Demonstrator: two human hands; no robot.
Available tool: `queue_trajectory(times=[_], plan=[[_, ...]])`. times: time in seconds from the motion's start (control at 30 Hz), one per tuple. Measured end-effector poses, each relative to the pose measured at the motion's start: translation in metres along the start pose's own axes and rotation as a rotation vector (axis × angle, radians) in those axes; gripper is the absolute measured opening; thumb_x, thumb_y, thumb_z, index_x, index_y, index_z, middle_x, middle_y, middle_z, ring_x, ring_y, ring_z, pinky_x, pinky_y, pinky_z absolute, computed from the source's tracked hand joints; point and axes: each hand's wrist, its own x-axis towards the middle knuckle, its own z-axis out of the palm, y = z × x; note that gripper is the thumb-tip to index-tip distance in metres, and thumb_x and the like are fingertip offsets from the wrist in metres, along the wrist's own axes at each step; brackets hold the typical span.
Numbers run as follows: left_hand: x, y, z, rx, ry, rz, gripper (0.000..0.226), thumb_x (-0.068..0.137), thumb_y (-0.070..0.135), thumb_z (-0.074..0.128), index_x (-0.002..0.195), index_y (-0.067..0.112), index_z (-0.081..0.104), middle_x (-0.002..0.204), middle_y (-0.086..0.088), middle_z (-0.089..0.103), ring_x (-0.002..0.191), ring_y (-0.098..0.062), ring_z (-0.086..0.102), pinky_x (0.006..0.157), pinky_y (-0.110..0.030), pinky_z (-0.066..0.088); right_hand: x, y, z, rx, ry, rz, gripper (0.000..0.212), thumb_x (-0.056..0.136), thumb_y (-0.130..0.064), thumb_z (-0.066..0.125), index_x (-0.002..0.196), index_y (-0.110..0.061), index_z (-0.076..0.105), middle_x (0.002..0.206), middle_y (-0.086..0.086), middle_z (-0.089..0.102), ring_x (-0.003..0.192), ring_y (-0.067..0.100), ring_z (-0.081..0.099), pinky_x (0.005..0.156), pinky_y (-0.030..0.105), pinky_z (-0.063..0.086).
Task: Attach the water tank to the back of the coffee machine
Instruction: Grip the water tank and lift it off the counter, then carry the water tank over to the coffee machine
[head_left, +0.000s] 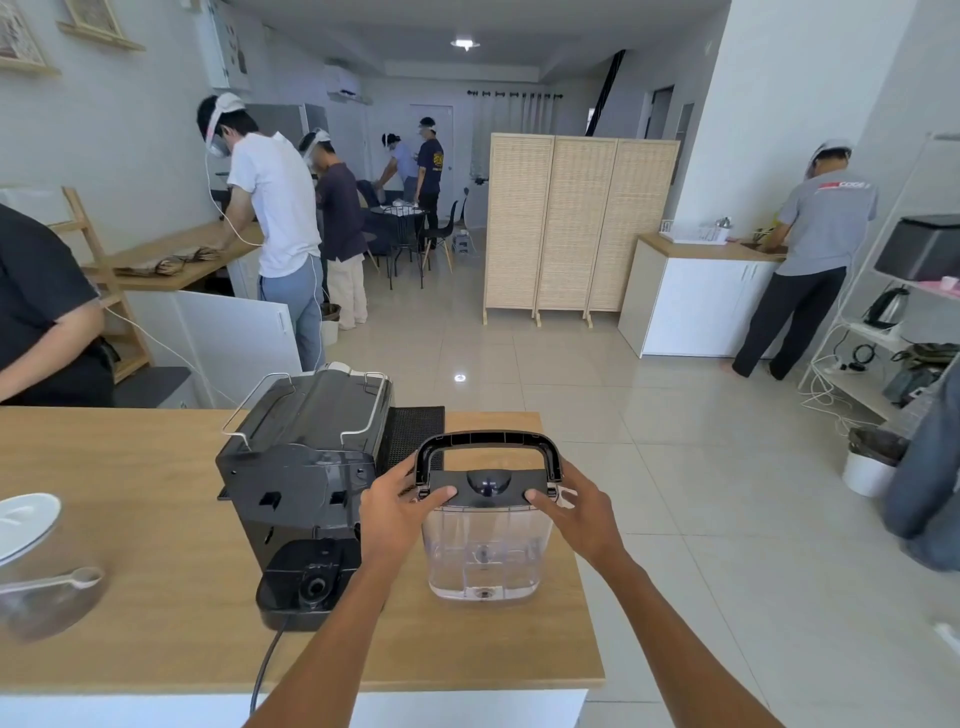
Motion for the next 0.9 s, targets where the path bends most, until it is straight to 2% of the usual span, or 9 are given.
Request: queue_trajectory(times=[0.17, 0.27, 0.37, 0.43, 0.5, 0.6, 0.67, 0.8, 0.9], plan=[[-0.001, -0.001, -0.001, -0.003, 0.018, 0.012, 0.077, 0.063, 0.030, 0.091, 0.131, 0.011, 0.060, 0.115, -0.004, 0.071, 0.110, -0.019, 0.064, 0.094, -0.037, 0.054, -0.001, 0.002, -0.002, 0.034, 0.027, -0.026, 0.054, 0.080, -0.035, 0.080, 0.122, -0.057, 0.053, 0.107, -0.048, 0.060, 0.110, -0.009, 0.059, 0.097, 0.014, 0.044], [-0.004, 0.004, 0.000, -0.027, 0.062, 0.041, 0.067, 0.065, 0.020, 0.091, 0.126, 0.010, 0.064, 0.106, 0.000, 0.072, 0.104, -0.015, 0.064, 0.088, -0.029, 0.054, 0.000, 0.002, -0.001, 0.073, 0.039, -0.028, 0.054, 0.079, -0.031, 0.081, 0.120, -0.056, 0.056, 0.110, -0.043, 0.063, 0.113, -0.006, 0.060, 0.099, 0.018, 0.046], [-0.005, 0.010, 0.001, -0.026, 0.101, 0.046, 0.058, 0.066, 0.015, 0.090, 0.120, 0.013, 0.068, 0.099, 0.011, 0.070, 0.092, -0.001, 0.064, 0.081, -0.021, 0.054, 0.002, 0.001, -0.001, 0.101, 0.052, -0.019, 0.057, 0.081, -0.026, 0.080, 0.126, -0.052, 0.055, 0.112, -0.034, 0.067, 0.112, 0.001, 0.062, 0.098, 0.022, 0.049], [-0.002, 0.010, 0.000, -0.019, 0.073, 0.077, 0.046, 0.067, 0.009, 0.088, 0.107, 0.025, 0.072, 0.082, 0.031, 0.069, 0.081, 0.008, 0.066, 0.078, -0.016, 0.056, 0.004, -0.002, -0.001, 0.102, 0.037, -0.022, 0.062, 0.083, -0.020, 0.079, 0.134, -0.044, 0.052, 0.110, -0.037, 0.066, 0.111, -0.005, 0.061, 0.100, 0.023, 0.048], [0.003, 0.009, 0.000, 0.005, 0.061, 0.104, 0.044, 0.069, 0.007, 0.087, 0.107, 0.023, 0.073, 0.076, 0.040, 0.067, 0.082, 0.009, 0.067, 0.081, -0.017, 0.056, 0.007, -0.005, -0.002, 0.101, 0.020, -0.014, 0.067, 0.085, -0.017, 0.076, 0.143, -0.034, 0.047, 0.112, -0.039, 0.061, 0.110, -0.012, 0.058, 0.104, 0.025, 0.046], [0.008, 0.006, 0.000, 0.028, 0.082, 0.102, 0.045, 0.070, 0.007, 0.086, 0.111, 0.019, 0.073, 0.071, 0.045, 0.062, 0.080, 0.015, 0.064, 0.079, -0.013, 0.053, 0.009, -0.009, -0.004, 0.088, 0.012, -0.020, 0.066, 0.089, -0.018, 0.072, 0.148, -0.029, 0.043, 0.121, -0.034, 0.055, 0.120, 0.001, 0.056, 0.107, 0.026, 0.044], [0.007, 0.006, 0.000, 0.035, 0.091, 0.101, 0.044, 0.070, 0.008, 0.086, 0.108, 0.022, 0.072, 0.069, 0.040, 0.064, 0.078, 0.018, 0.063, 0.078, -0.011, 0.052, 0.008, -0.013, -0.003, 0.103, 0.025, -0.010, 0.061, 0.091, -0.025, 0.068, 0.147, -0.031, 0.045, 0.123, -0.031, 0.056, 0.123, 0.008, 0.056, 0.105, 0.022, 0.044], [0.007, 0.006, 0.002, 0.037, 0.118, 0.095, 0.030, 0.070, 0.012, 0.087, 0.095, 0.022, 0.074, 0.081, 0.018, 0.071, 0.080, 0.004, 0.067, 0.081, -0.029, 0.059, 0.004, -0.030, -0.004, 0.167, 0.077, 0.042, 0.047, 0.097, -0.044, 0.053, 0.143, -0.035, 0.051, 0.140, -0.012, 0.057, 0.123, 0.007, 0.055, 0.081, 0.003, 0.044], [0.009, 0.004, 0.004, 0.043, 0.141, 0.097, 0.027, 0.070, 0.013, 0.087, 0.091, 0.022, 0.072, 0.083, 0.009, 0.073, 0.083, -0.005, 0.070, 0.078, -0.033, 0.060, 0.005, -0.042, -0.002, 0.232, 0.085, 0.059, 0.042, 0.100, -0.041, 0.048, 0.141, -0.034, 0.055, 0.136, 0.006, 0.062, 0.118, 0.027, 0.060, 0.085, 0.022, 0.051]])
